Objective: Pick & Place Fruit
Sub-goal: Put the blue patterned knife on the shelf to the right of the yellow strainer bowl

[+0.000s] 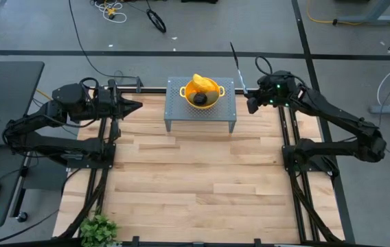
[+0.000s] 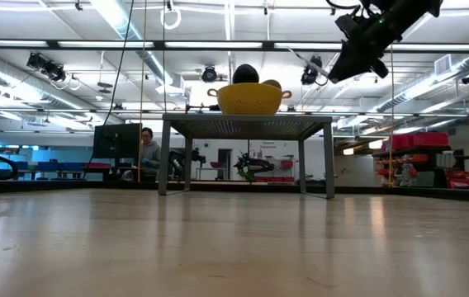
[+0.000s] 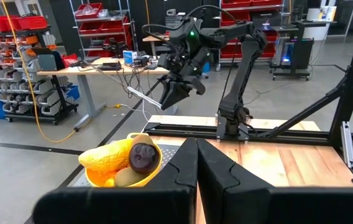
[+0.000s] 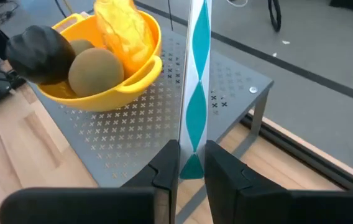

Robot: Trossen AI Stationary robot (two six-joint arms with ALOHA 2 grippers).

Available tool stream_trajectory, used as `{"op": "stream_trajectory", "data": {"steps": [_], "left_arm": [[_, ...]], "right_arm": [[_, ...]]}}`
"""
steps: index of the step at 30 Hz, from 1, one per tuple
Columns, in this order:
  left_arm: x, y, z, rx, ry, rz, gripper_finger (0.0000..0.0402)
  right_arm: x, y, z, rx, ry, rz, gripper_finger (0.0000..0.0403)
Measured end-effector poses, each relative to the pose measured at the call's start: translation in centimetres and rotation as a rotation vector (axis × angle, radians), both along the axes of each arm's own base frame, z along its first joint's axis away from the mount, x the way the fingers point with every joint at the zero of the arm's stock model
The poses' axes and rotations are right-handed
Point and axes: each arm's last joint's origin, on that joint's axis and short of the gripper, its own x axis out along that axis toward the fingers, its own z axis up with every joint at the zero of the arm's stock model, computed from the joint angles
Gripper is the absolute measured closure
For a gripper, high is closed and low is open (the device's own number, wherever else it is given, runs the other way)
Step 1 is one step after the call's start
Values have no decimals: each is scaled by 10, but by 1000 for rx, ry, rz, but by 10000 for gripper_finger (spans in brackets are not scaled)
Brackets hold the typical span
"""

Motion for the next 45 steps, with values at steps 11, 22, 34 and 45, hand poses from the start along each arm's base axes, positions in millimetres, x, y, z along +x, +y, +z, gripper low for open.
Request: {"op": "stream_trajectory", "data": {"steps": [11, 22, 34, 45], "left_arm": [[0, 0, 0, 0, -2, 7, 398], [0, 1, 0, 3, -1, 26, 398], [0, 1, 0, 2, 0, 29, 398], [0, 1, 0, 4, 0, 28, 398]], "right_arm": [[4, -3, -5, 142, -66, -109, 343], [16, 3, -11, 401, -192, -232, 343], [38, 3, -28, 528, -180, -286, 343], [61, 6, -43, 588, -162, -280, 343]]}}
